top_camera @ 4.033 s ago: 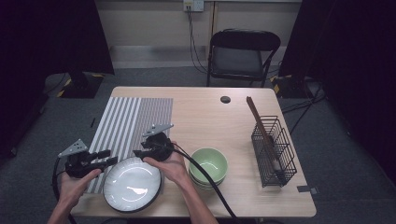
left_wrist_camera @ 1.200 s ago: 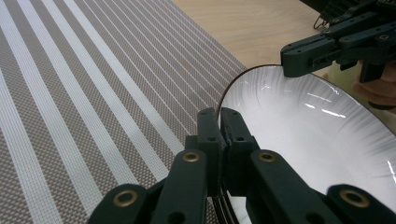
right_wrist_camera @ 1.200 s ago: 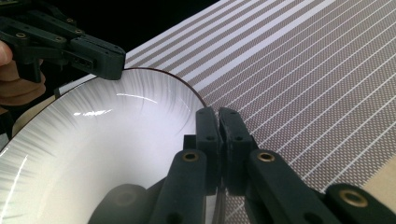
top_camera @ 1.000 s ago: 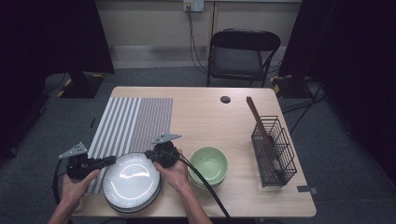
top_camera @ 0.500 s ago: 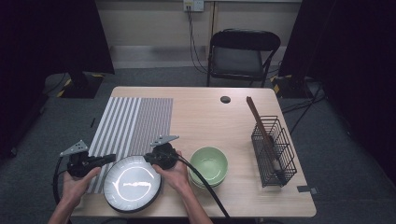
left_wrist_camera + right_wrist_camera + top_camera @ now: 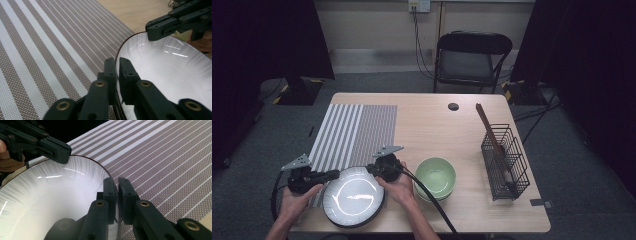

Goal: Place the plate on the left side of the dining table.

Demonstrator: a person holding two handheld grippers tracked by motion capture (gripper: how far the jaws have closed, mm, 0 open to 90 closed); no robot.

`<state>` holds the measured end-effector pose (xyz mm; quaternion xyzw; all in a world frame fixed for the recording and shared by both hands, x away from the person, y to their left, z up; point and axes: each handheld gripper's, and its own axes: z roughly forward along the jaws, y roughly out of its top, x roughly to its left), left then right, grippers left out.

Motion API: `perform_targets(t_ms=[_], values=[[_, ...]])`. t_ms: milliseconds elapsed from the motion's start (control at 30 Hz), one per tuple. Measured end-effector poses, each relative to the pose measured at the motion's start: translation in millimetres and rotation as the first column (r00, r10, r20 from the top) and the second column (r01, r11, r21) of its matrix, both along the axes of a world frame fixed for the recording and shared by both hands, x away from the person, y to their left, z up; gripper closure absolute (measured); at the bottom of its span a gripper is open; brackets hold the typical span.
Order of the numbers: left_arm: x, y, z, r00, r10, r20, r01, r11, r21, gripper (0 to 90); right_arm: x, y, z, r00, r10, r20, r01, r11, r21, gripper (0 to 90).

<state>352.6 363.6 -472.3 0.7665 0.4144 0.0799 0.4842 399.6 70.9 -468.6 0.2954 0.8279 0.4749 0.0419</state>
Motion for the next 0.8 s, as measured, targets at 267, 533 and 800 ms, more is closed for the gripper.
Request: perform_targets(t_ms=[267, 533, 800], values=[[2.7, 5.5, 2.7, 1.0, 0.009, -0.003, -0.009, 0.9992, -0.038, 87.1, 1.8, 1.0, 6.3, 0.9999, -0.003, 0.01, 0.003, 1.0, 0.019, 86.5], [9.2, 6.7, 9.2, 0.9994, 0.021, 0.026, -0.02, 0.9987, -0.048, 87.3, 6.8, 2.4, 13.7, 0.9996, -0.011, 0.024, 0.01, 0.999, 0.037, 86.9], [22.0, 6.7, 11.6, 0.9993, 0.019, 0.032, -0.017, 0.9976, -0.066, 87.4, 15.1, 1.5, 16.1, 0.9988, -0.04, 0.029, 0.039, 0.998, 0.041, 86.8]])
